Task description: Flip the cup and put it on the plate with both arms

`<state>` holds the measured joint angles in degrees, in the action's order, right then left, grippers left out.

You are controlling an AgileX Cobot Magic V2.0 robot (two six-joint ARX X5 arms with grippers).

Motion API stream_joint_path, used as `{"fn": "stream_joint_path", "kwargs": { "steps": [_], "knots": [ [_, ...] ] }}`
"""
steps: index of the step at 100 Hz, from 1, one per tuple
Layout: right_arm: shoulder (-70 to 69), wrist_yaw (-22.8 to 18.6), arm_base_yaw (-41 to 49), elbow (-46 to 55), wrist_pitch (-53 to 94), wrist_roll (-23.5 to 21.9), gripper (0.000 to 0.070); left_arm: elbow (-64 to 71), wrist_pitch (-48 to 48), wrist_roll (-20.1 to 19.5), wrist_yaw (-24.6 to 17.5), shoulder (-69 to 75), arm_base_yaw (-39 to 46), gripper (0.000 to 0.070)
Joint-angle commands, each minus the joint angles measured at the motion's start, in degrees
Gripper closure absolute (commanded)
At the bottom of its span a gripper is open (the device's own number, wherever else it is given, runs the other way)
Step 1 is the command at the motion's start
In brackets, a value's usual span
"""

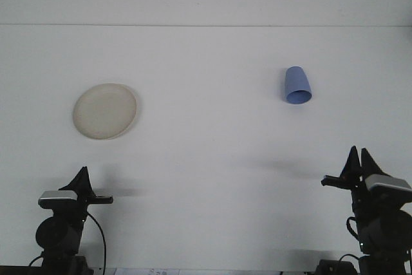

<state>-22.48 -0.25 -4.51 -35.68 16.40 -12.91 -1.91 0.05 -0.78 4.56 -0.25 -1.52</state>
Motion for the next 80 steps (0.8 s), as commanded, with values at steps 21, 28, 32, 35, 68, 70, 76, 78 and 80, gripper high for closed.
{"fn": "stream_joint_path", "kwargs": {
  "steps": [21, 28, 32, 35, 68, 70, 76, 78, 80],
  "knots": [
    [-13.1, -2.9, 0.2, -2.6, -3.7, 6.5, 0.0146, 1.1, -0.6, -0.7, 0.1, 0.1, 0.0, 0.0687],
    [-16.7, -2.8, 0.7, -2.6, -7.1, 7.6, 0.0146, 1.1, -0.6, -0.7, 0.1, 0.1, 0.0, 0.0686],
    [-18.9, -2.6, 1.0, -2.6, -9.4, 8.3, 0.0146, 1.1, -0.6, -0.7, 0.1, 0.1, 0.0, 0.0687],
    [-20.6, -2.2, 1.2, -2.6, -11.3, 8.7, 0.0146, 1.1, -0.6, -0.7, 0.1, 0.1, 0.0, 0.0686],
    [-42.6, -2.4, 2.0, -2.5, -32.7, 14.5, 0.0152, 1.1, -0.6, -0.7, 0.1, 0.1, 0.0, 0.0687],
    [-44.0, -2.9, 2.0, -2.5, -34.0, 14.5, 0.0152, 1.1, -0.6, -0.7, 0.1, 0.1, 0.0, 0.0687],
    [-48.0, -3.8, 2.0, -2.6, -37.7, 14.4, 0.0152, 1.1, -0.6, -0.7, 0.1, 0.1, 0.0, 0.0687],
    [-49.3, -4.1, 2.0, -2.5, -38.9, 14.4, 0.0152, 1.1, -0.6, -0.7, 0.1, 0.1, 0.0, 0.0687],
    [-50.5, -4.1, 2.0, -2.5, -40.1, 14.4, 0.0153, 1.1, -0.6, -0.7, 0.1, 0.1, 0.0, 0.0687]
  ]
}}
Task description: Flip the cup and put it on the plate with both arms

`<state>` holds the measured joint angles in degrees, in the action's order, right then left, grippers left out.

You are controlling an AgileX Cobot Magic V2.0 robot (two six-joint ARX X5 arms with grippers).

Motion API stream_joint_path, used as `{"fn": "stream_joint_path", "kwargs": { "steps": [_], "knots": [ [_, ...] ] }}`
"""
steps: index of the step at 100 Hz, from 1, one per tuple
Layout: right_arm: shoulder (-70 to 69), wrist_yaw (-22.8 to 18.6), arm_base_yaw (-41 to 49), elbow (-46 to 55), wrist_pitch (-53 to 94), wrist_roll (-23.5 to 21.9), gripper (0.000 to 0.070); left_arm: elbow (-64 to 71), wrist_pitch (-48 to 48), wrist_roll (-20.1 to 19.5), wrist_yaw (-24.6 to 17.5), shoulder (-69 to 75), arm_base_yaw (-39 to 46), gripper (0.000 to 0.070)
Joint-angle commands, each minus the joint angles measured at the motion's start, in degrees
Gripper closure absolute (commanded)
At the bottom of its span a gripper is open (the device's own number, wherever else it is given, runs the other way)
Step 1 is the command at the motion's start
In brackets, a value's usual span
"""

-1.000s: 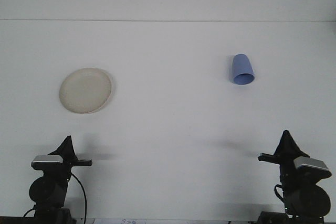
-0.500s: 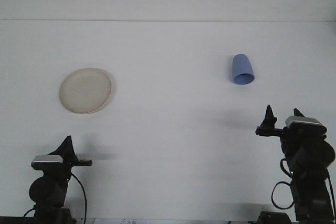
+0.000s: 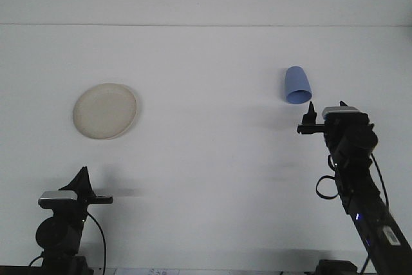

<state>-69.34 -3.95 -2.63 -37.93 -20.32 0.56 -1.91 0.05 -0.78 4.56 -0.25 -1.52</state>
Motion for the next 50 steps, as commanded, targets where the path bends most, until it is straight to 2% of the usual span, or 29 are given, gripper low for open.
{"fn": "stream_joint_path", "kwargs": {
  "steps": [1, 36, 50],
  "knots": [
    [-4.3, -0.4, 0.1, -0.3, -3.8, 1.0, 0.0152, 1.1, -0.6, -0.7, 0.1, 0.1, 0.0, 0.0687],
    [-20.7, -0.3, 0.1, -0.3, -17.9, -0.4, 0.0153, 1.1, -0.6, -0.7, 0.1, 0.1, 0.0, 0.0687],
    [-25.4, 1.4, -0.1, -0.3, -23.6, -0.6, 0.0156, 1.1, -0.6, -0.7, 0.1, 0.1, 0.0, 0.0687]
  ]
}}
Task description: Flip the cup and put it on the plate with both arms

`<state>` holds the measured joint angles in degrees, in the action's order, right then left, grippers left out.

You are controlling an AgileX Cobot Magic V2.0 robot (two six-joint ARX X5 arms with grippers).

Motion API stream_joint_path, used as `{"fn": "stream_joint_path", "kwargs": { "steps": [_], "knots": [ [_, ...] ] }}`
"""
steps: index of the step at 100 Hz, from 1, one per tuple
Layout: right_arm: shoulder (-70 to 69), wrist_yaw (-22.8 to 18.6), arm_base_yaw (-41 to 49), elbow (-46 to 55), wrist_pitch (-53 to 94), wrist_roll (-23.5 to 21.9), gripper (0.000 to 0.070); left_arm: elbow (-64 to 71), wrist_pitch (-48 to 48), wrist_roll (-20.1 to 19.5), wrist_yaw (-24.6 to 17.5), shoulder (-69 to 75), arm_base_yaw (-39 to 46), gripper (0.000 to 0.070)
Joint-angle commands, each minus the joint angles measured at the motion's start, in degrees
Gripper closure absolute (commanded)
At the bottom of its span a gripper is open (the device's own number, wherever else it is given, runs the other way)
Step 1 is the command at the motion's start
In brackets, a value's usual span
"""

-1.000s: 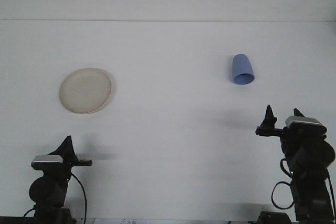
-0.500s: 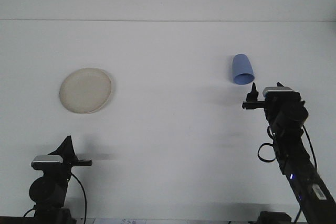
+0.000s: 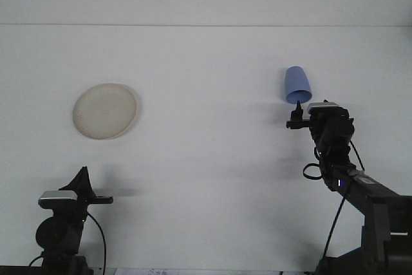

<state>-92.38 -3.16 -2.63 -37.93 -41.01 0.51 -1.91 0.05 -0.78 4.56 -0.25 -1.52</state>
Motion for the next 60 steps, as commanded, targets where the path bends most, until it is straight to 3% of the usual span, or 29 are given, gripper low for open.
{"fn": "stream_joint_path", "kwargs": {
  "steps": [1, 26, 60],
  "knots": [
    [-2.7, 0.6, -0.2, -0.3, -3.2, -0.6, 0.0157, 1.1, -0.6, -0.7, 0.1, 0.1, 0.0, 0.0686],
    [-10.2, 0.0, -1.9, -0.5, -11.0, -2.0, 0.0182, 1.1, -0.6, -0.7, 0.1, 0.1, 0.0, 0.0687],
    [-14.6, -1.6, -3.1, -6.3, -9.9, -2.1, 0.0182, 1.1, -0.6, -0.7, 0.1, 0.1, 0.0, 0.0687]
  ]
}}
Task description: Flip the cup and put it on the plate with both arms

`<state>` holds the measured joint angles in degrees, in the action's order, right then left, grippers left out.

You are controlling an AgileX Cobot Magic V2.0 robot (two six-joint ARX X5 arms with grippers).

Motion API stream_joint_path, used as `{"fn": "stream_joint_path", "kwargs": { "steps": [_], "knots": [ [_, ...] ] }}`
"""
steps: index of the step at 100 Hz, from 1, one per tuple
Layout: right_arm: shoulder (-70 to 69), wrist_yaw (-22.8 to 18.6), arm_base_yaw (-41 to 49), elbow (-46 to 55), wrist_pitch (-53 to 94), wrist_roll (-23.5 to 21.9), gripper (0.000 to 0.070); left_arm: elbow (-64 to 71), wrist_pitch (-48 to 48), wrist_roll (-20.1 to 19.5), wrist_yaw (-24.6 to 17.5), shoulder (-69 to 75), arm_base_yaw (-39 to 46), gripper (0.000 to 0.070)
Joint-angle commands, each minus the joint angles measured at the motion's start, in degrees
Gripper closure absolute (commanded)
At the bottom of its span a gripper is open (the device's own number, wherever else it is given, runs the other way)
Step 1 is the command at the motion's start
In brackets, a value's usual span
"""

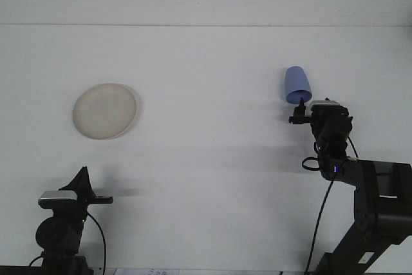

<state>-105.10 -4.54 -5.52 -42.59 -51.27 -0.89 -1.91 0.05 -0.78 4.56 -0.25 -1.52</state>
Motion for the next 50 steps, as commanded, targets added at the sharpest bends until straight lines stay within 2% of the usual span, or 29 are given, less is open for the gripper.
{"fn": "stream_joint_path", "kwargs": {
  "steps": [1, 23, 50],
  "knots": [
    [-2.0, -0.2, -0.3, -1.9, 0.5, -0.7, 0.0182, 1.1, -0.6, -0.7, 0.1, 0.1, 0.0, 0.0687],
    [-4.9, -2.8, -1.4, -8.2, 5.4, -0.6, 0.0182, 1.1, -0.6, -0.7, 0.1, 0.1, 0.0, 0.0687],
    [-8.4, -3.0, -2.0, -14.4, 8.5, -0.6, 0.0183, 1.1, -0.6, -0.7, 0.1, 0.1, 0.0, 0.0687]
  ]
}}
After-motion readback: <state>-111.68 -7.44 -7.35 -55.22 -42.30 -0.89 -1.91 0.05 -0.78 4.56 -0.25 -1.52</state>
